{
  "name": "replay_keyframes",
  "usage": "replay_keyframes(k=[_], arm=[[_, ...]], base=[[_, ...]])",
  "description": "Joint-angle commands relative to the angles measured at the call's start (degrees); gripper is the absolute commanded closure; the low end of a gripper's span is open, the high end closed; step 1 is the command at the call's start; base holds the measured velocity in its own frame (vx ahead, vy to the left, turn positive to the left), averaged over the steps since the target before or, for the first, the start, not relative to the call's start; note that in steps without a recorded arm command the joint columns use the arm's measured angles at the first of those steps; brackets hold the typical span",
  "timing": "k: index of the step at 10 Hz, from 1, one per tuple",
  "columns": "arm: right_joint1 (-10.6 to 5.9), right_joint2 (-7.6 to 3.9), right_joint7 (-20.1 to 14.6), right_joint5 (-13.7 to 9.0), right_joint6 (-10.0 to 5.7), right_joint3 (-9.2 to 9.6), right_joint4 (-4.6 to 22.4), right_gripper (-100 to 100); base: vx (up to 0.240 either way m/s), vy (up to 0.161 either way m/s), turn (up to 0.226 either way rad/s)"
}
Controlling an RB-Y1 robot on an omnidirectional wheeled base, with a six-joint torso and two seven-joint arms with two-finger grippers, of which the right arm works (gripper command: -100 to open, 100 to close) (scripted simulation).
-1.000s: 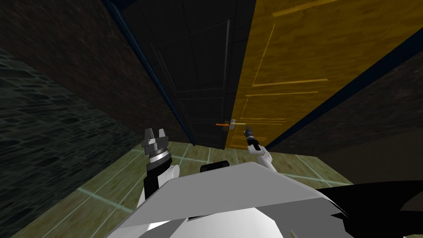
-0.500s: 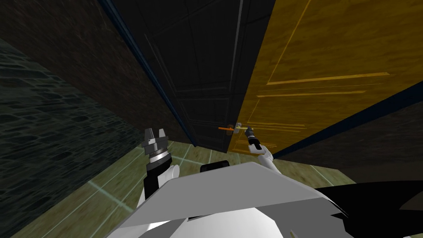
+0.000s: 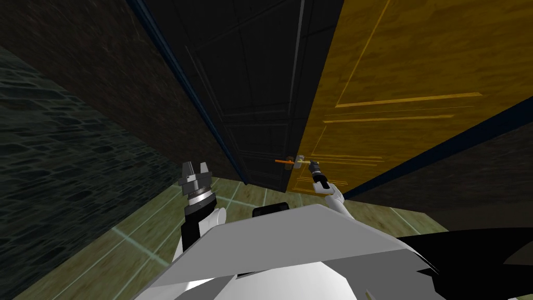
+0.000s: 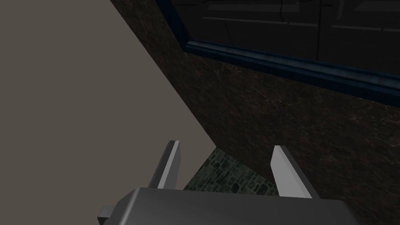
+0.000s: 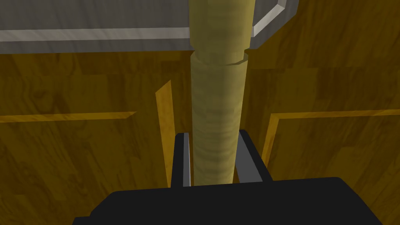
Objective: Pull the door open
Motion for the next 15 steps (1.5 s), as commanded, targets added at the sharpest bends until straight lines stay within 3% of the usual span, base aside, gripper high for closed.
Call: replay_keyframes(k=[1, 2, 5, 9, 13, 14, 15], arm=[[0.05, -0.07, 0.02, -0.01, 0.0, -0.1, -0.01, 100], [0.72, -0.92, -0.66, -0.11, -0.16, -0.01, 0.05, 100], [1.27, -1.81, -1.66, -0.14, -0.54, 0.81, -0.07, 100], [2.02, -3.35, -4.09, 0.0, -1.63, 3.84, -0.55, 100], [2.23, -4.16, -5.94, 0.24, -2.55, 6.83, -1.03, 100], [2.3, -4.74, -5.75, 0.04, -2.33, 5.73, -0.66, 100], [3.03, -5.42, -6.75, 0.18, -3.01, 6.76, -0.88, 100]], base=[[0.0, 0.0, 0.0], [-0.1, -0.015, 0.062], [-0.185, -0.022, 0.09], [-0.2, -0.026, 0.133], [-0.188, -0.043, 0.12], [-0.08, -0.019, 0.004], [-0.131, -0.03, 0.088]])
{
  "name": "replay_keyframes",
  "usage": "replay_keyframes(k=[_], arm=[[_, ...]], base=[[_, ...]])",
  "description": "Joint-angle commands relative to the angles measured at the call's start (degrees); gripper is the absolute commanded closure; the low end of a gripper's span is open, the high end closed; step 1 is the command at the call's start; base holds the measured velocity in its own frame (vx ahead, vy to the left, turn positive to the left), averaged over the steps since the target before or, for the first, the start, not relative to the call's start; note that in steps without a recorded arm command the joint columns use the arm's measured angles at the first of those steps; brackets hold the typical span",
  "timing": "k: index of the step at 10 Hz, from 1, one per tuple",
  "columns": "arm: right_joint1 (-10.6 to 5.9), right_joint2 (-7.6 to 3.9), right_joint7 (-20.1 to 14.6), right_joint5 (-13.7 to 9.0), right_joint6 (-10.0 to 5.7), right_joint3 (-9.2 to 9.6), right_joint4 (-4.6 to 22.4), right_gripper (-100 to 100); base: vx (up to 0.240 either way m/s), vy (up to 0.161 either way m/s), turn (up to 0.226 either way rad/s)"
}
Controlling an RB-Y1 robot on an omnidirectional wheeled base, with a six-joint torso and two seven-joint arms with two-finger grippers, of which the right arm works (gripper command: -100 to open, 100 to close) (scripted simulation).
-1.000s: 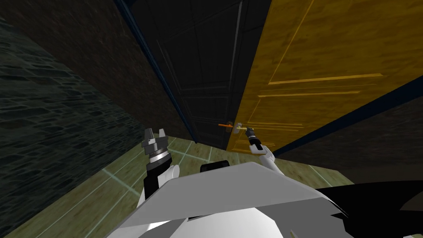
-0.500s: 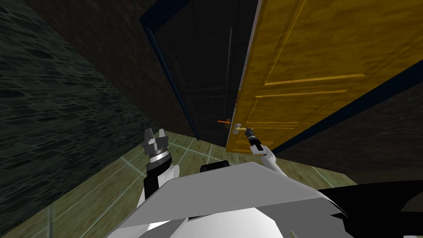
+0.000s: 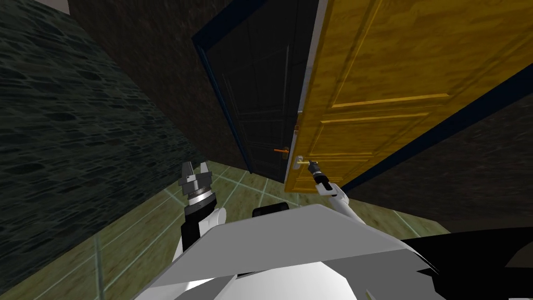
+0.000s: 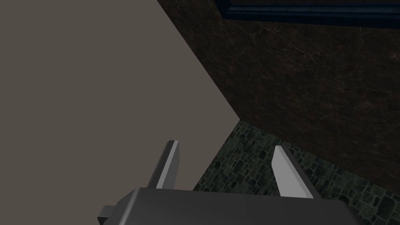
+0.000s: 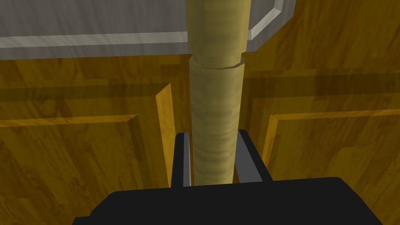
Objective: Pull the door open
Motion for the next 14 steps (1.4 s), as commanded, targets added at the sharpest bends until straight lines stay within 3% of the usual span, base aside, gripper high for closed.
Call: replay_keyframes(k=[1, 8, 9, 10, 14], arm=[[0.74, -0.47, -1.07, 0.17, -0.75, 1.35, -0.79, 100], [3.42, -3.42, -5.2, 0.76, -3.9, 5.91, -2.4, 100], [3.06, -3.56, -4.66, 0.61, -3.39, 4.77, -1.76, 100], [4.55, -4.41, -5.99, 0.98, -4.85, 5.58, -2.24, 100], [7.16, -6.2, -8.57, 1.7, -7.82, 7.07, -3.47, 100]], base=[[-0.237, -0.052, 0.147], [-0.212, -0.057, 0.108], [-0.092, -0.033, 0.002], [-0.151, -0.027, 0.09], [-0.192, -0.057, 0.115]])
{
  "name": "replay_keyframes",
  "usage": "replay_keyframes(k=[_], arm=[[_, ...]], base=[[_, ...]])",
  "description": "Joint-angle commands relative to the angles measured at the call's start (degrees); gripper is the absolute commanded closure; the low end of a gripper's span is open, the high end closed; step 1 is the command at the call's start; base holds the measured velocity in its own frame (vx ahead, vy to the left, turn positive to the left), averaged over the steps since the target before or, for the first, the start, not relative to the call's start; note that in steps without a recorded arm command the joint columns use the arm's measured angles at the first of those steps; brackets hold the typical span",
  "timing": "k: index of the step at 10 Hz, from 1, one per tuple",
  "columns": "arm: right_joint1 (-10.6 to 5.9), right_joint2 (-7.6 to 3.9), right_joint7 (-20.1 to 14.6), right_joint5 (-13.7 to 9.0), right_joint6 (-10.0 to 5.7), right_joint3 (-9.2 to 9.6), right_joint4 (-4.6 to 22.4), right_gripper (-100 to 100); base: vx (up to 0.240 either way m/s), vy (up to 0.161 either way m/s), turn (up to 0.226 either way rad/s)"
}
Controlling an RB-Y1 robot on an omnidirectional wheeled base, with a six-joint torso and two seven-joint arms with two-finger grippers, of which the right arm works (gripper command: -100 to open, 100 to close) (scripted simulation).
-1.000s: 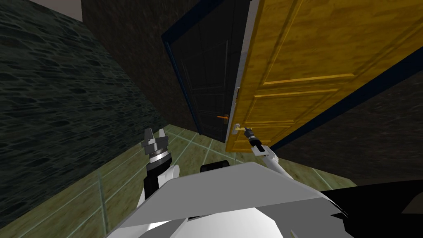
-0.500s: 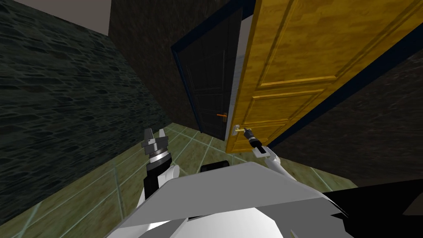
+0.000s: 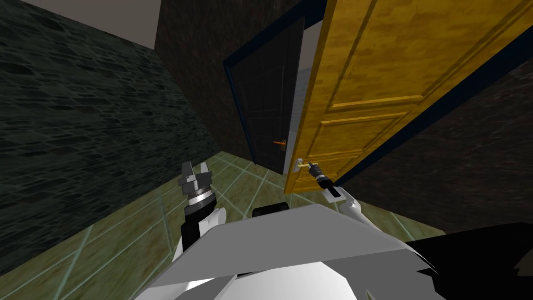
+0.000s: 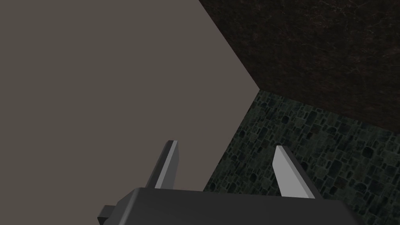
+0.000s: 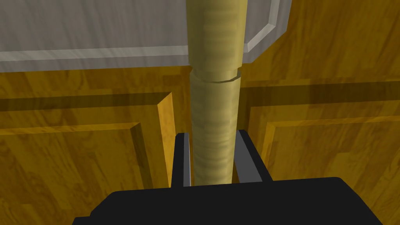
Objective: Pull the door open
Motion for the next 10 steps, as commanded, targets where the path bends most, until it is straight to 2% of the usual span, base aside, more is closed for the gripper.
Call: replay_keyframes(k=[1, 4, 5, 6, 7, 10], arm=[[0.96, -0.56, -1.25, 0.48, -1.85, 1.29, -0.29, 100], [3.05, -1.99, -3.32, 1.05, -4.24, 2.48, -1.27, 100], [2.51, -1.89, -2.64, 0.77, -3.53, 1.48, -0.82, 100], [3.41, -2.67, -3.61, 1.08, -5.27, 1.92, -0.51, 100], [3.59, -2.87, -3.84, 1.14, -5.68, 2.01, -0.45, 100], [4.82, -4.24, -5.38, 1.58, -8.54, 2.62, -0.06, 100]], base=[[-0.16, -0.074, 0.135], [-0.195, -0.078, 0.111], [-0.09, -0.04, 0.018], [-0.168, -0.024, 0.127], [-0.216, -0.064, 0.122], [-0.202, -0.072, 0.134]])
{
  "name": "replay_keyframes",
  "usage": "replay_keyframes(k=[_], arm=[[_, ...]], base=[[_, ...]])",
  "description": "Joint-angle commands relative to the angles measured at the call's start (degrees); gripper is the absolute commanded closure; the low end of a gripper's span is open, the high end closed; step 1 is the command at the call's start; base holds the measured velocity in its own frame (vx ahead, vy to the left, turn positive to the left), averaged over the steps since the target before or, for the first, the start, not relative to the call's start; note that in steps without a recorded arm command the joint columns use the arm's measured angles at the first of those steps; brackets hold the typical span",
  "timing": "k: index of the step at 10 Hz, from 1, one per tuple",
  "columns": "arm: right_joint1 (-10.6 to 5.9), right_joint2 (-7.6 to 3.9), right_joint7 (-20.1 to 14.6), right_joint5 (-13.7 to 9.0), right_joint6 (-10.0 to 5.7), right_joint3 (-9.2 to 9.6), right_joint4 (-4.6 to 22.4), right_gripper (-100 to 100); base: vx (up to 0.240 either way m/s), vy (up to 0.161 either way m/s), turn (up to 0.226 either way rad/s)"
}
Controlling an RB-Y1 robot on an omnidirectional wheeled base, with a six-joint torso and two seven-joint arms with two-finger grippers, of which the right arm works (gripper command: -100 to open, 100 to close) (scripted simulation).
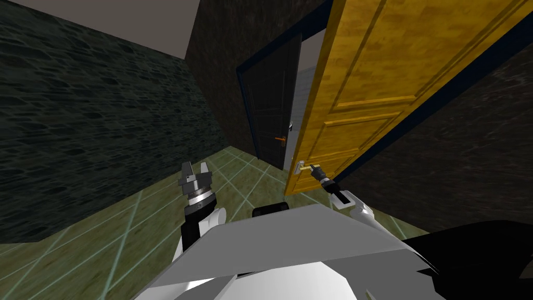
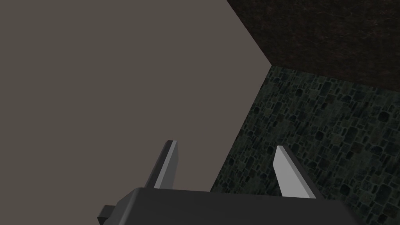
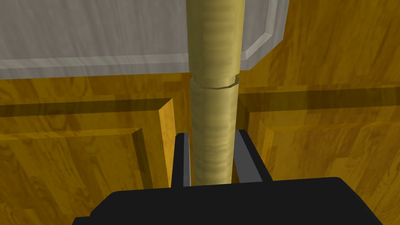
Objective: Pull the door open
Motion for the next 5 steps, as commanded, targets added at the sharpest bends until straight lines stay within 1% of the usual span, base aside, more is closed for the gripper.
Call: replay_keyframes(k=[1, 2, 4, 5], arm=[[0.97, -0.34, -0.84, 0.43, -1.94, 0.95, -0.07, 100], [1.33, -0.74, -1.29, 0.56, -2.78, 1.13, 0.04, 100], [1.94, -1.41, -2.06, 0.78, -4.19, 1.43, 0.23, 100], [1.6, -1.53, -1.74, 0.54, -3.45, 0.77, 0.49, 100]], base=[[-0.197, -0.065, 0.125], [-0.185, -0.056, 0.114], [-0.189, -0.094, 0.101], [-0.09, -0.047, 0.016]])
